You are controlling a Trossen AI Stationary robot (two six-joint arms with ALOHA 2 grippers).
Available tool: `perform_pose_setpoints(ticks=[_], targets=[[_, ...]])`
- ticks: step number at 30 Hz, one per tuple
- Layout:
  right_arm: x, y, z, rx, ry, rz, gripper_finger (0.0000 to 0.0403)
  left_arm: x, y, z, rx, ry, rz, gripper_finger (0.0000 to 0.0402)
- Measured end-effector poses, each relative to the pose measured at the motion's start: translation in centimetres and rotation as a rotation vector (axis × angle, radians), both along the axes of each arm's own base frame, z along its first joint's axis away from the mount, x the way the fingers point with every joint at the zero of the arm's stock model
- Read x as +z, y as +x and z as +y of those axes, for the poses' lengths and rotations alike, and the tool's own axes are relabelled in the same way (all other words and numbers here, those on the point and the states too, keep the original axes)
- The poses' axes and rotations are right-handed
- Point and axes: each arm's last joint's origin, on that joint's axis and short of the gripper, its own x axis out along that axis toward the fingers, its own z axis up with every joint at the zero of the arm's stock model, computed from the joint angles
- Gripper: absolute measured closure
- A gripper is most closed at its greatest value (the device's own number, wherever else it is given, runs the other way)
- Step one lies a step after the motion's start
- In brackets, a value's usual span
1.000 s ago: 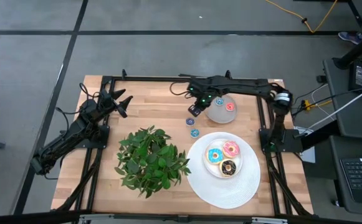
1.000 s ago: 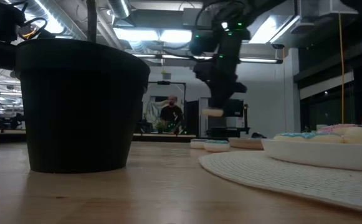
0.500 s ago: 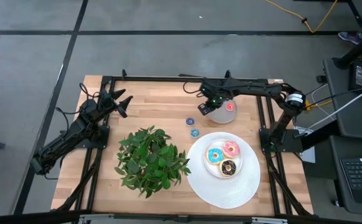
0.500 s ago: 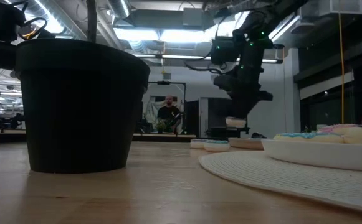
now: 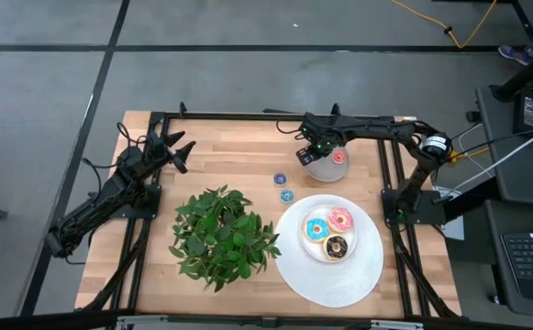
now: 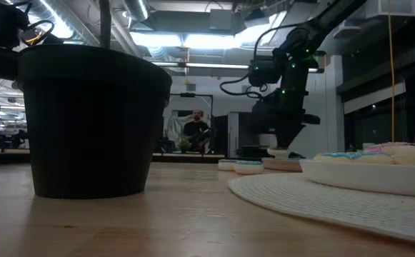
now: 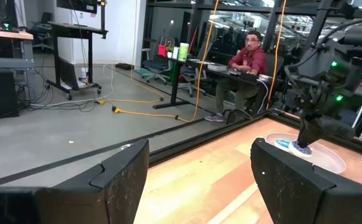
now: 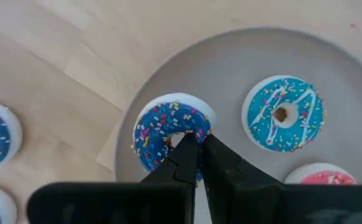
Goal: Pick & Place donuts
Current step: Put the bottom small dark blue donut onto the gray plate, then put the small dark blue donut onto the gray plate
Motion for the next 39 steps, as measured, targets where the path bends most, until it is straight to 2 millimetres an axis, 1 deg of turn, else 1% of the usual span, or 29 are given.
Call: perform_pose_setpoints(ticks=[9,17,20,27,30,34,39], targets=[[-1.7,-0.2,-0.2,0.026,0.005,0.037,0.0383,0.0,0.0,0.0,0.000,0.000,0.000,0.0131],[-1.8,0.0,-0.4,0.065,-0.002,0.027,0.0380,0.0,0.0,0.0,0.000,0.000,0.000,0.0131],[-1.8,0.0,-0.3,0.069,0.011,0.019,0.0366,0.0,0.0,0.0,-0.001,0.000,0.000,0.0131],[-1.8,-0.1,-0.3,0.064,0.016,0.026,0.0315,0.0,0.0,0.0,0.000,0.000,0.000,0.0131],[-1.8,-0.1,-0.3,0.064,0.012,0.028,0.0299,0.0,0.0,0.0,0.000,0.000,0.000,0.0131],[-1.7,-0.1,-0.3,0.067,0.012,0.030,0.0292,0.0,0.0,0.0,0.000,0.000,0.000,0.0131],[-0.8,0.4,-0.7,0.077,0.000,0.017,0.0295,0.0,0.0,0.0,0.000,0.000,0.000,0.0131]])
